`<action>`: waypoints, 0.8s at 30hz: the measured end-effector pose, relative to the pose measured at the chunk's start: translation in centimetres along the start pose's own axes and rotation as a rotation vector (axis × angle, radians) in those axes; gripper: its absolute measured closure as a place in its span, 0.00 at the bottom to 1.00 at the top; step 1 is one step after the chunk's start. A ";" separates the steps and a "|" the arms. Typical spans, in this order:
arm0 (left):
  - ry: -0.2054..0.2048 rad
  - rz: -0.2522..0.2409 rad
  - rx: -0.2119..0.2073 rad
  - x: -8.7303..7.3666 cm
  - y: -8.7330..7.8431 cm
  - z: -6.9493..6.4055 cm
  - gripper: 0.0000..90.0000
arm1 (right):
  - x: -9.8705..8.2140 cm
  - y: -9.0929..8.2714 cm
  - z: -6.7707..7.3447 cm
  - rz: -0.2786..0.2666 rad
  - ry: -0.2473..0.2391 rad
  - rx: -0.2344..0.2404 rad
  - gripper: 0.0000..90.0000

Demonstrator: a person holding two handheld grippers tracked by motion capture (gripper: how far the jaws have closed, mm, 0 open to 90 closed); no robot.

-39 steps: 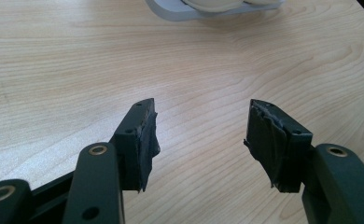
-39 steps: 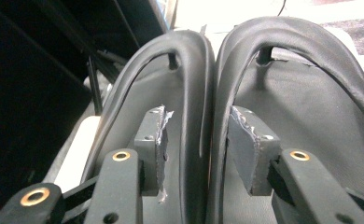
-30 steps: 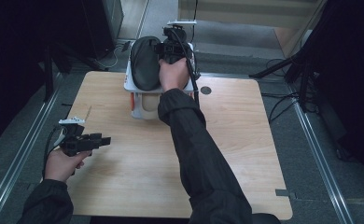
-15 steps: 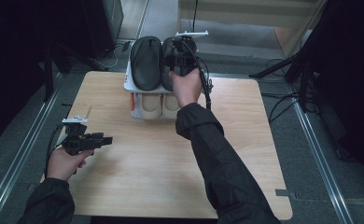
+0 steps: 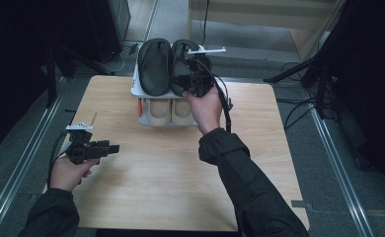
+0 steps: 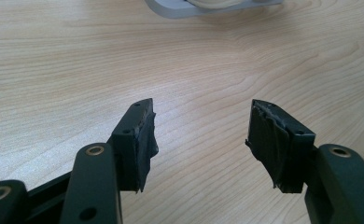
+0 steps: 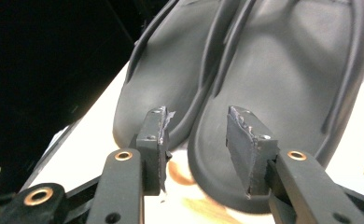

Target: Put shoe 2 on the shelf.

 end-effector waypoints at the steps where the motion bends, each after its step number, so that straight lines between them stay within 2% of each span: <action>1: 0.000 -0.002 0.001 0.0 0.0 0.0 0.46 | -0.3 -0.1 0.2 0.003 -0.009 0.006 0.67; 3: -0.003 -0.010 0.003 0.1 0.0 -0.1 0.46 | -0.9 -0.4 0.4 0.010 -0.029 0.019 0.68; 4: -0.003 -0.012 0.005 0.1 0.0 -0.1 0.46 | -1.4 -0.6 0.7 0.014 -0.033 0.043 0.67; 8: 0.004 -0.009 0.002 0.0 0.0 -0.2 0.46 | -2.4 -1.1 1.1 0.014 -0.044 0.077 0.67; 14: 0.007 -0.003 -0.002 0.0 0.1 -0.4 0.46 | -4.9 -1.7 1.8 0.024 -0.098 0.129 0.66; 20: 0.012 -0.003 0.001 -0.1 0.2 -0.5 0.46 | -7.2 -2.2 2.0 0.010 -0.153 0.146 0.64; 24: 0.023 0.004 -0.004 -0.1 0.4 -0.9 0.46 | -8.7 -2.2 1.8 0.022 -0.168 0.160 0.64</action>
Point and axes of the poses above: each handheld gripper's, and its own axes: y roughly forward along the jaws, x roughly out of its top, z roughly to its left, the point moved 7 cm from there along y, roughly forward along the jaws, and after that the axes turned 1 degree about y, right-handed, at the moved point
